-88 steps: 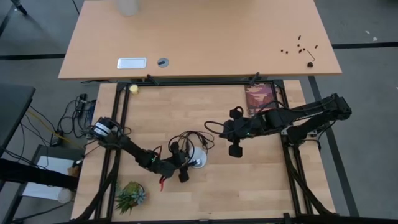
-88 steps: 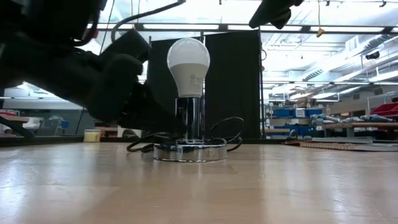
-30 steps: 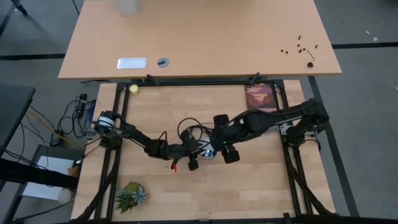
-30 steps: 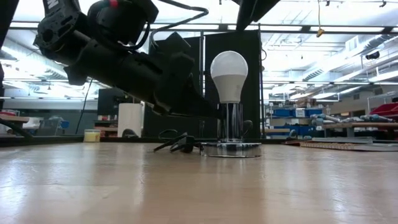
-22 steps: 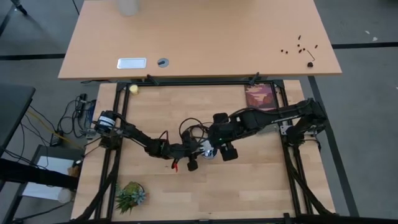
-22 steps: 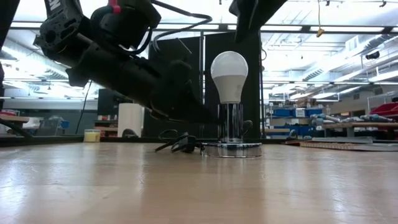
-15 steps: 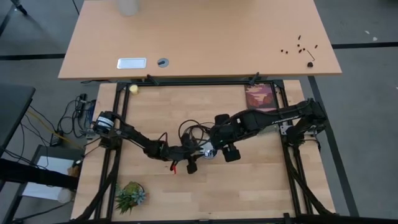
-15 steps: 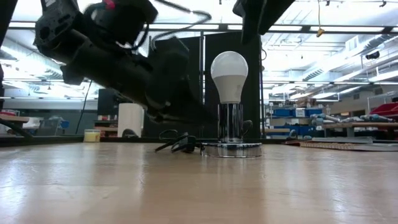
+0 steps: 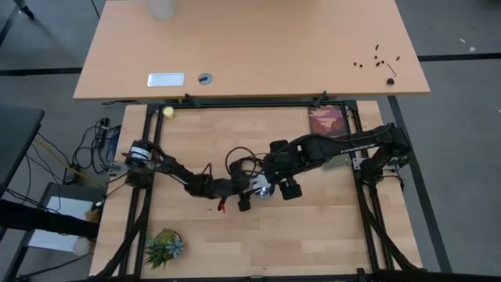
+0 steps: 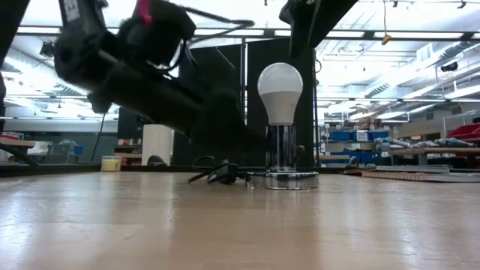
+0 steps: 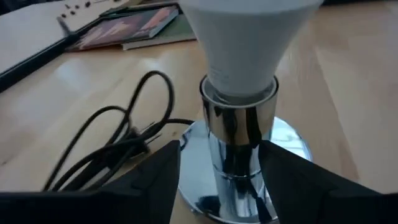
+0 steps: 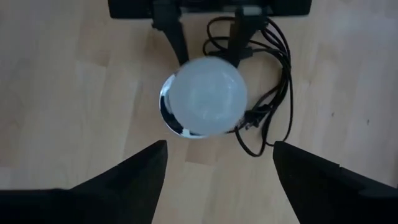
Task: Screw lightbulb
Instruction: Insert the lightbulb into the silver lamp
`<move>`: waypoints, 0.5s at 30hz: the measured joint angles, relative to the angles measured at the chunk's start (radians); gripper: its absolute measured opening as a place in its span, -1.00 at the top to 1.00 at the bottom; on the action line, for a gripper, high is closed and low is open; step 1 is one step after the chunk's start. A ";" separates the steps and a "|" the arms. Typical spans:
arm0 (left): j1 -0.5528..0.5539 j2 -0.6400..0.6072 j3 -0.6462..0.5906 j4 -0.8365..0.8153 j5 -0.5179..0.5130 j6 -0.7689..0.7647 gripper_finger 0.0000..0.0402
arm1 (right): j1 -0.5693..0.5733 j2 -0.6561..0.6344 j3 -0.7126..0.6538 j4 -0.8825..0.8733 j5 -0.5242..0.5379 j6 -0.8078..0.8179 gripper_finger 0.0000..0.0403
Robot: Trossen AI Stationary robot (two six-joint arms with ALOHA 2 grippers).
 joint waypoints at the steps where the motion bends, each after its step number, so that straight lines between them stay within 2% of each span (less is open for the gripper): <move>1: 0.006 0.014 0.000 0.030 0.005 0.012 -0.11 | -0.001 0.000 0.000 0.000 0.000 0.000 -0.50; 7: 0.035 0.086 0.004 0.171 0.065 0.038 -0.07 | -0.001 0.000 0.000 -0.036 0.000 -0.021 -0.50; 10: 0.048 0.124 0.035 0.177 0.112 0.035 -0.05 | -0.006 0.000 0.000 -0.024 -0.007 -0.027 -0.49; 15: 0.051 0.166 0.083 0.176 0.086 0.029 -0.04 | -0.024 0.000 0.000 -0.019 -0.007 -0.033 -0.54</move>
